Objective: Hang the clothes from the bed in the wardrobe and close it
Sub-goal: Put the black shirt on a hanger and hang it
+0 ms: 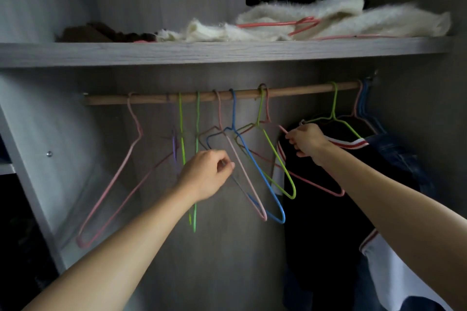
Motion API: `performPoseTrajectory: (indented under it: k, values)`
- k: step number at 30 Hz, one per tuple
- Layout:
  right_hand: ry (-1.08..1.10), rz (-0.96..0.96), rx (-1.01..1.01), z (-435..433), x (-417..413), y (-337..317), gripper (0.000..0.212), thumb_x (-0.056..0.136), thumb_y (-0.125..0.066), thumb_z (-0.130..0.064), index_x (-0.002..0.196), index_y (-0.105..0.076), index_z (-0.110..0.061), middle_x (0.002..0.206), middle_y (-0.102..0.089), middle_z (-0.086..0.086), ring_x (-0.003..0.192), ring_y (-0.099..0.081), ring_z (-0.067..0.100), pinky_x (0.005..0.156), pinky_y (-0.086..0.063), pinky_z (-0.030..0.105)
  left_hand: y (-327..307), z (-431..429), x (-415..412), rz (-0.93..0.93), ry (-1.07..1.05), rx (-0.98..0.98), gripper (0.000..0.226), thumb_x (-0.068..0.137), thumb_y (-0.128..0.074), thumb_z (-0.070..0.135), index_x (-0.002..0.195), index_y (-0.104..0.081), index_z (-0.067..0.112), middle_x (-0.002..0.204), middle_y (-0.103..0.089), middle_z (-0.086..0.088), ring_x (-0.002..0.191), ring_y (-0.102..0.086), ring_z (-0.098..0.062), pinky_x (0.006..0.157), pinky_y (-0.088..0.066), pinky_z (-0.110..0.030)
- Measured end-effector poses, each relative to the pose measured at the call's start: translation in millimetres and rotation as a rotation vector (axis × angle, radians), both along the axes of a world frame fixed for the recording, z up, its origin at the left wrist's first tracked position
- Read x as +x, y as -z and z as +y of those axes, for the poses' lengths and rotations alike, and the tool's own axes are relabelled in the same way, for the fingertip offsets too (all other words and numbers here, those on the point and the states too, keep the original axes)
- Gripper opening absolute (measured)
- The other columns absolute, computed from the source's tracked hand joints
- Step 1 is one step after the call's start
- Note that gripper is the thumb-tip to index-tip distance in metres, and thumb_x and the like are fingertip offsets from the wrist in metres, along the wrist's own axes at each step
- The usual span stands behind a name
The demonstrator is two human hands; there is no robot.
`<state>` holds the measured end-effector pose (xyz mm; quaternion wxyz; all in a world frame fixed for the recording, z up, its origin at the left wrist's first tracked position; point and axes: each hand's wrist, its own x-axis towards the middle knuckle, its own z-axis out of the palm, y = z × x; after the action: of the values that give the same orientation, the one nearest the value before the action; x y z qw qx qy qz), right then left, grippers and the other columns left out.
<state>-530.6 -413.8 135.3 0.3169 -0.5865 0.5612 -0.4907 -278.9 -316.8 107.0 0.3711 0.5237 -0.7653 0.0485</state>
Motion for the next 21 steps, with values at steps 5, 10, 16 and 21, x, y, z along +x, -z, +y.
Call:
performPoseTrajectory:
  k: [5, 10, 16, 21]
  values:
    - [0.159, 0.053, -0.086, 14, -17, -23, 0.019, 0.091, -0.053, -0.024, 0.078, -0.064, -0.015, 0.071, -0.056, 0.01, 0.054, -0.049, 0.021, 0.044, -0.032, 0.027, -6, -1, 3, 0.032, 0.047, -0.028, 0.029, 0.078, -0.05, 0.043, 0.077, -0.066, 0.019, 0.069, -0.06, 0.008, 0.068, -0.059, -0.02, 0.064, -0.048, -0.033]
    - [0.217, 0.218, -0.125, 55, -66, -18, 0.017, 0.096, -0.056, -0.032, 0.098, -0.068, -0.02, 0.065, -0.053, -0.002, 0.056, -0.048, 0.016, 0.049, -0.034, 0.027, -17, 0, -26, 0.075, 0.086, -0.069, 0.033, 0.078, -0.049, 0.045, 0.08, -0.066, 0.018, 0.071, -0.065, 0.005, 0.071, -0.062, -0.022, 0.067, -0.051, -0.036]
    - [0.33, 0.51, -0.185, 146, -135, 15, 0.017, 0.094, -0.056, -0.024, 0.08, -0.064, -0.022, 0.075, -0.064, 0.0, 0.075, -0.058, 0.021, 0.071, -0.047, 0.033, -7, 14, -110, 0.044, 0.193, -0.057, 0.028, 0.078, -0.049, 0.042, 0.076, -0.064, 0.018, 0.063, -0.058, 0.006, 0.068, -0.061, -0.026, 0.063, -0.05, -0.037]
    - [0.352, 0.561, -0.06, 236, -225, 52, 0.017, 0.089, -0.06, -0.025, 0.072, -0.064, -0.025, 0.061, -0.059, -0.004, 0.064, -0.056, 0.019, 0.061, -0.044, 0.031, 31, 46, -201, 0.044, 0.296, 0.057, 0.023, 0.084, -0.059, 0.035, 0.072, -0.063, 0.017, 0.062, -0.063, 0.003, 0.062, -0.06, -0.021, 0.057, -0.041, -0.029]
